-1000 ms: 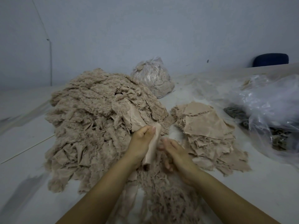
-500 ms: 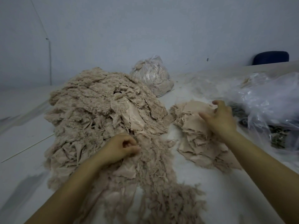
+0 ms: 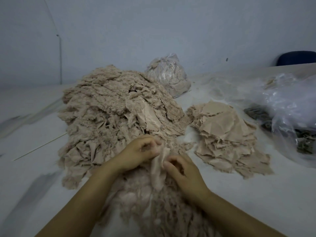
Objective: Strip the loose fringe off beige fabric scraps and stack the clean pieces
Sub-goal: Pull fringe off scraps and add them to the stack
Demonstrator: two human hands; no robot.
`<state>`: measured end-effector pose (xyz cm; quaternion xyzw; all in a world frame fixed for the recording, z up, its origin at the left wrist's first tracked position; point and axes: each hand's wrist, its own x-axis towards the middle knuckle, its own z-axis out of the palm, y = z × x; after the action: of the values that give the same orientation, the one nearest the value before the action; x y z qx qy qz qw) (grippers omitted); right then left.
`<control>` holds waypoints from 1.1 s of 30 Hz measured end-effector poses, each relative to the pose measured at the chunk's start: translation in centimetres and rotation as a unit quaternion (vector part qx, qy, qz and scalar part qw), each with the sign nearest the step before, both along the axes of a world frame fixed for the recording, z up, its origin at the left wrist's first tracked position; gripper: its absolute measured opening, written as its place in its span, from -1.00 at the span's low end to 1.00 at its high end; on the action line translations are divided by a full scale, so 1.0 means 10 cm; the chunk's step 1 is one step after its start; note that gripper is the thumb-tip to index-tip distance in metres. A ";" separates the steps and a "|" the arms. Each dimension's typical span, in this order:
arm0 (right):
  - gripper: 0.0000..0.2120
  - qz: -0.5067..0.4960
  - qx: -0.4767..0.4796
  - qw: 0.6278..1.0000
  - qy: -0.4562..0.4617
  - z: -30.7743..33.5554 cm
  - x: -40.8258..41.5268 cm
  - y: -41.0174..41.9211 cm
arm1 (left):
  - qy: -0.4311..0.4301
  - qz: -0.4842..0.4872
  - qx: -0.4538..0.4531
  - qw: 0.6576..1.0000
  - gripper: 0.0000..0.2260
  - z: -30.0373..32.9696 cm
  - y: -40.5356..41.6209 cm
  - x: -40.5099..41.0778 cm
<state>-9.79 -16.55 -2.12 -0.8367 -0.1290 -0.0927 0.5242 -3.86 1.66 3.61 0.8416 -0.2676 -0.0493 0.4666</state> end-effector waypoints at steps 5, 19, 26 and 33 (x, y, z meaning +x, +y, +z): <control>-0.78 -0.009 0.225 0.969 0.099 0.19 0.12 0.08 | 0.003 0.034 -0.081 0.996 -0.84 0.03 -0.28 -0.05; -0.90 0.092 0.373 0.888 0.252 0.25 0.25 -0.15 | 0.146 0.257 -0.275 0.915 -0.80 -0.08 -0.27 0.16; -0.83 0.052 0.417 0.877 0.235 0.24 0.33 -0.14 | 0.250 0.098 -0.166 0.949 -0.55 -0.23 -0.46 -0.01; -0.75 -0.118 0.229 0.963 0.078 0.38 0.46 -0.38 | 0.175 0.171 -0.217 0.945 -0.84 -0.31 -0.49 0.06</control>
<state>-5.16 -20.35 1.66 -0.7080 0.0365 -0.1158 0.6957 -3.26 -3.20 0.48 0.7308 -0.0379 -0.0563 0.6792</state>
